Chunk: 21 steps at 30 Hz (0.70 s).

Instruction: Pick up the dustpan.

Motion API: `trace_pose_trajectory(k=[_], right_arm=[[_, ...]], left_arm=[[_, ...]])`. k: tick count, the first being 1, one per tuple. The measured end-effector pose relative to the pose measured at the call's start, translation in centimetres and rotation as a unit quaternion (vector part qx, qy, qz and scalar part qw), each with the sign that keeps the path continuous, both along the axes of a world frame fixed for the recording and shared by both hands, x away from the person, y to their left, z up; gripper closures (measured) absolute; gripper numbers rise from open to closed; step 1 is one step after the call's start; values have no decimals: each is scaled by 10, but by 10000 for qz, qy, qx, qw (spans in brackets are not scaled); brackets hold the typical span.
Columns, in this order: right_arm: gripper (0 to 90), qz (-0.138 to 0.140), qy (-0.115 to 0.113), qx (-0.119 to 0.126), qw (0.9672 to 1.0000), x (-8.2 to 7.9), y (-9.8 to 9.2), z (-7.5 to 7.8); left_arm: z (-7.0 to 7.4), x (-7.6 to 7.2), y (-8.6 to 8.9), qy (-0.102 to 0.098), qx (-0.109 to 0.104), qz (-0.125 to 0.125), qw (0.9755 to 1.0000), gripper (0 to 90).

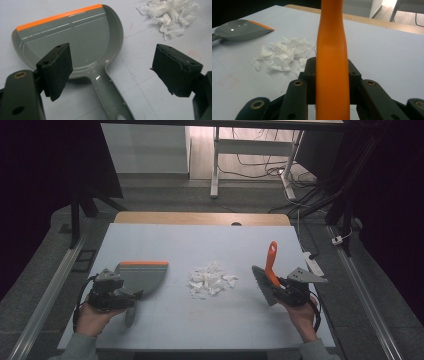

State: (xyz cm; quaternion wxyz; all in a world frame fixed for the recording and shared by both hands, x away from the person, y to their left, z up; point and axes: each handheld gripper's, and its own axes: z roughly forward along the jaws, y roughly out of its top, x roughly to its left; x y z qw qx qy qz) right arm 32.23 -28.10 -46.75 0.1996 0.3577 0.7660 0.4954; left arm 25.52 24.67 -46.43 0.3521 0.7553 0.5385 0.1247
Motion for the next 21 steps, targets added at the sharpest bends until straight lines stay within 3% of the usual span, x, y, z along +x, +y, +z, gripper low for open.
trace_pose_trajectory(k=[4,8,14,17,21], right_arm=[[702,-5,4,0,10000,-1,1,0],[702,-13,12,4,10000,0,1,0],[702,10,45,6,10000,1,2,-2],[702,38,38,16,10000,1,3,-2],[702,95,48,53,9999,3,3,-3]], left_arm=[[8,-1,1,73,-35,14,10000,173],[9,0,0,197,109,110,9997,165],[4,-1,0,404,112,157,9990,153],[0,1,0,520,212,416,9976,140],[-12,3,-1,732,146,579,9955,137]])
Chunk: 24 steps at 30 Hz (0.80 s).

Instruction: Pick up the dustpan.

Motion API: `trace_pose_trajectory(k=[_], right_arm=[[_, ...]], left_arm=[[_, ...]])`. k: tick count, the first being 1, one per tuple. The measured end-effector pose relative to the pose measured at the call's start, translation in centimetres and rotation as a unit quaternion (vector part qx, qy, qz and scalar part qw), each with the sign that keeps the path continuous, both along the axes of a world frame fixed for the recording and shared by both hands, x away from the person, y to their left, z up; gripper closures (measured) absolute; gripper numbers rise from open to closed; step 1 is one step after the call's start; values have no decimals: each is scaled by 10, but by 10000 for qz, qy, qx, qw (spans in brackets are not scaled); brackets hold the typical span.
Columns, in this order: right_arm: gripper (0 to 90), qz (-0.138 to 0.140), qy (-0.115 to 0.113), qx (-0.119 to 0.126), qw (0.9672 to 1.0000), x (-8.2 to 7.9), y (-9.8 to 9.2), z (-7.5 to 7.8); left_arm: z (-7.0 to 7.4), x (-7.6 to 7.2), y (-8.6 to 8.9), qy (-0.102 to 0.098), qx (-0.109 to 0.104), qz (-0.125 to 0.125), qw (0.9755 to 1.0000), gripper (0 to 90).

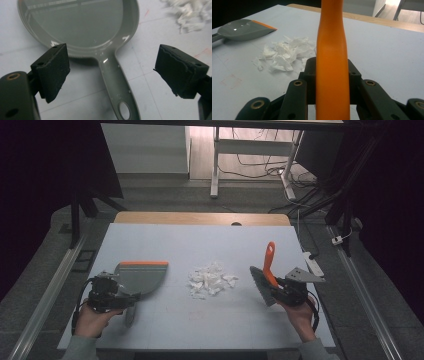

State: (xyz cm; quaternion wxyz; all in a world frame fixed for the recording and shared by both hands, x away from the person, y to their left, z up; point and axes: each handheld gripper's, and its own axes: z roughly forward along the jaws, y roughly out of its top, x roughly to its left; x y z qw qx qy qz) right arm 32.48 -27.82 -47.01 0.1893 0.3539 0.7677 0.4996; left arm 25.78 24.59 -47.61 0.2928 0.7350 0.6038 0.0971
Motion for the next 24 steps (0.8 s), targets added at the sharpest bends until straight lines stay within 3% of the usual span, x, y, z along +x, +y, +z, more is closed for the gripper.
trace_pose_trajectory(k=[2,10,24], right_arm=[[702,-4,-1,22,10000,0,-1,0],[702,-10,-78,88,9999,-2,-1,5],[702,-41,-108,-14,9999,-2,0,4]], left_arm=[[-9,3,-3,144,-24,72,9999,137],[-26,11,-12,369,2,77,9993,131],[-30,2,-11,376,87,213,9990,147]])
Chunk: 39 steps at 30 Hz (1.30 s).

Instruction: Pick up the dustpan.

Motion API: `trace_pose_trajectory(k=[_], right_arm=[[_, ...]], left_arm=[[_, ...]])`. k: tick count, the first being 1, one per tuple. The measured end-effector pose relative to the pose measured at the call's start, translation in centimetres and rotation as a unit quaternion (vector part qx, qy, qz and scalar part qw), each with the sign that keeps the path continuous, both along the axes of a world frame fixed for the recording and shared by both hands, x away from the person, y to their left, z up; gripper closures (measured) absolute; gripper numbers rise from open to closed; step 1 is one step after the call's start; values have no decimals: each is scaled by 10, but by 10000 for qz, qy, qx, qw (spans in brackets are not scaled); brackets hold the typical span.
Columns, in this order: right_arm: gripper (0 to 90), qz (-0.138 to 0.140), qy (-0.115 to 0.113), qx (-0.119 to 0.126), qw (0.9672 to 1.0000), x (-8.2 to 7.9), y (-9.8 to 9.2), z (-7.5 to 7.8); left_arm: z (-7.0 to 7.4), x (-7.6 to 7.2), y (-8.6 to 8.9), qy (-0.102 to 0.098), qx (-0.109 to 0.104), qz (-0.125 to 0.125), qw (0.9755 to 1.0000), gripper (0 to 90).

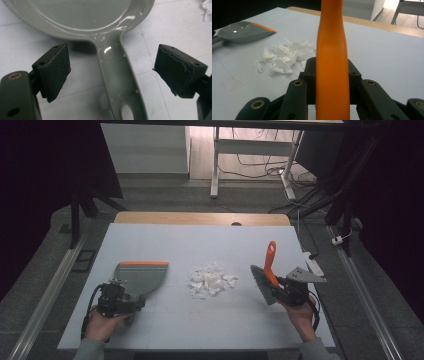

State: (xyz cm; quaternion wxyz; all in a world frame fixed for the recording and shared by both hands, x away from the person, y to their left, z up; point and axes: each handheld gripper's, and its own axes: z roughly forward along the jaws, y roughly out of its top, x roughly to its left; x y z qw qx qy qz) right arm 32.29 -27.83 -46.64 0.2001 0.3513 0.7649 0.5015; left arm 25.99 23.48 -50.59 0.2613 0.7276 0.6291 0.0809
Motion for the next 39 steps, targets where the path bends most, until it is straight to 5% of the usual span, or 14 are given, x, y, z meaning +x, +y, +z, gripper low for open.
trace_pose_trajectory(k=[15,23,32,39], right_arm=[[702,5,-70,-93,9999,-1,3,0],[702,-23,-74,-93,9999,0,2,0],[702,-10,-92,-126,9999,-1,3,1],[702,-20,-79,-145,9999,-1,3,-1]], left_arm=[[-17,11,-7,230,-67,101,9997,229],[-18,14,-6,221,-150,195,9995,347],[-19,17,1,214,-500,285,9981,556],[-20,17,6,214,-577,350,9975,609]])
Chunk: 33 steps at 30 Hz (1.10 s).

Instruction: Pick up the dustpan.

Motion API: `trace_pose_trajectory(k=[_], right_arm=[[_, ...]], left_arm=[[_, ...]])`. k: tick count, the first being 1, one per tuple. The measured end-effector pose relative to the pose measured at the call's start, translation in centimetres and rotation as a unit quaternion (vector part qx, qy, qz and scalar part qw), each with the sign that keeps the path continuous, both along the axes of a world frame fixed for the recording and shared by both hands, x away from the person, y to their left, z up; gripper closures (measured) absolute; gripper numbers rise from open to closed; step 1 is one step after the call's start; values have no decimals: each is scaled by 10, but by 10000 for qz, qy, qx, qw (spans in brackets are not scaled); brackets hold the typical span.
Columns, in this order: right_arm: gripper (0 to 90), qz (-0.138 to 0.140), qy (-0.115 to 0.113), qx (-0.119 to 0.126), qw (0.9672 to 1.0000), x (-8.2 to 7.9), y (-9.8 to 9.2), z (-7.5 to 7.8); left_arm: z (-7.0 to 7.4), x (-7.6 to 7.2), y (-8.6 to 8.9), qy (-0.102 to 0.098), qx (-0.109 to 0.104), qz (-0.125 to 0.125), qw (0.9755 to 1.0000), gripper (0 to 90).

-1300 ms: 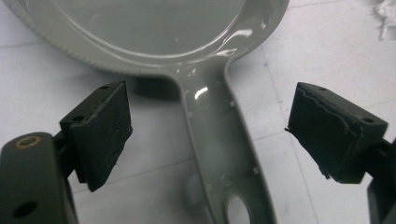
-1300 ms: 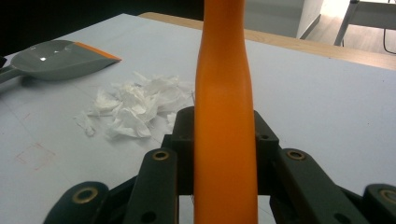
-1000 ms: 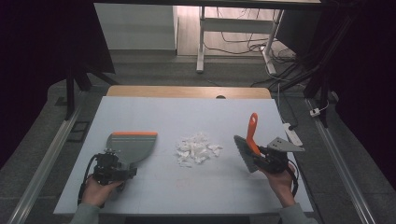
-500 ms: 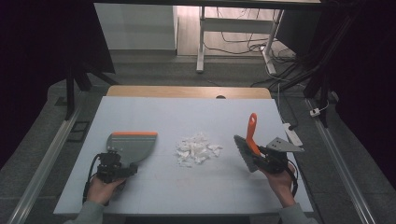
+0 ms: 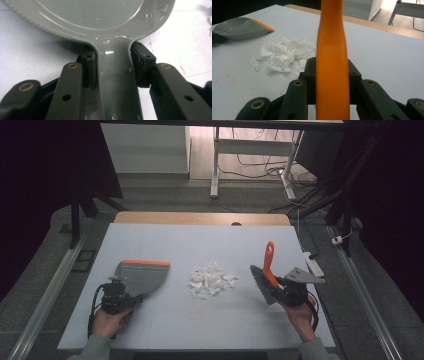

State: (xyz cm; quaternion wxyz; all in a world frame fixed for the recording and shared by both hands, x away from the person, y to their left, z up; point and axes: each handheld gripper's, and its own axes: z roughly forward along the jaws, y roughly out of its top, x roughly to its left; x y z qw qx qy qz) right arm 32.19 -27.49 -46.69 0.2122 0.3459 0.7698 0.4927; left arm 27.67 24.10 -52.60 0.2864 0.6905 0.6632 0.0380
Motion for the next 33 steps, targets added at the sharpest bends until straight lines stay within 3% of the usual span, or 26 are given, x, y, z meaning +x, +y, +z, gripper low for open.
trace_pose_trajectory(k=[7,16,32,33], right_arm=[[702,6,5,-15,10000,0,1,0],[702,2,-2,-37,10000,-1,1,0],[702,-9,-34,-18,10000,-1,0,1],[702,-12,-44,-16,10000,-1,0,1]], left_arm=[[-1,0,5,-23,-99,-91,9999,615],[0,-1,13,-262,-137,-166,9994,618],[7,-7,25,-750,-250,-335,9963,619],[9,-8,27,-913,-291,-331,9948,619]])
